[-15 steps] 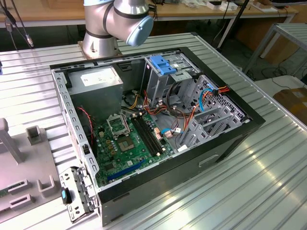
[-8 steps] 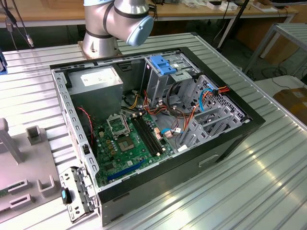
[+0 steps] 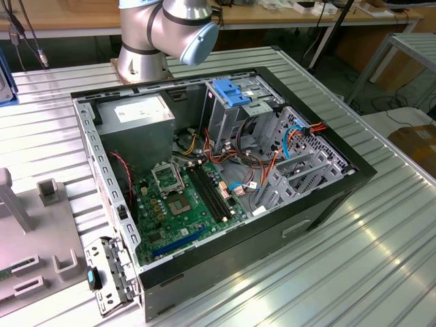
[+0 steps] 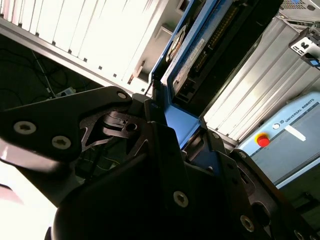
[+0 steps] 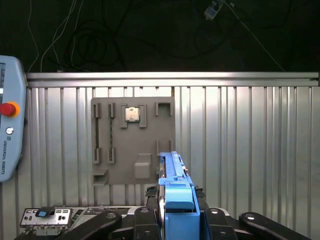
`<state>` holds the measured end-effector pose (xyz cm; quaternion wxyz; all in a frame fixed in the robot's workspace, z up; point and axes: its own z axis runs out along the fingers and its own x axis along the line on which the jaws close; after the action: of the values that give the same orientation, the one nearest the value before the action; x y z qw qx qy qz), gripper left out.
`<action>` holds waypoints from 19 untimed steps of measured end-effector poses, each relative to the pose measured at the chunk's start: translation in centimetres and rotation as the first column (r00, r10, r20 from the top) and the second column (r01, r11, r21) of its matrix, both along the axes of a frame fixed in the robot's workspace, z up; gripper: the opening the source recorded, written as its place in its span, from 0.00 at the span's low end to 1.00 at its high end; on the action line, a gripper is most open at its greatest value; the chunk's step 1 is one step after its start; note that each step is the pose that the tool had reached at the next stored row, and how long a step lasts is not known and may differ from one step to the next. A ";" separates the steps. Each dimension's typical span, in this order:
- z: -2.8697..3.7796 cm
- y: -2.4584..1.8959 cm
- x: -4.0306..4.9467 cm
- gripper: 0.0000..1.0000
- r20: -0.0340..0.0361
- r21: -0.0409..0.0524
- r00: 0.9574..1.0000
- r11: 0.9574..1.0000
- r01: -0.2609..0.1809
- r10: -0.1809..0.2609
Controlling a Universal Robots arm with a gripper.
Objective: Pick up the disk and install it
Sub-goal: 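Pick up the disk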
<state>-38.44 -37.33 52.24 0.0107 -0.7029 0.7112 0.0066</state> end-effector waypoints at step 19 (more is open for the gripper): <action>0.00 0.00 1.97 0.37 0.000 0.000 1.000 1.000 0.000 0.000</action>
<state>-36.47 -37.34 52.24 0.0108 -0.7029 0.7112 0.0066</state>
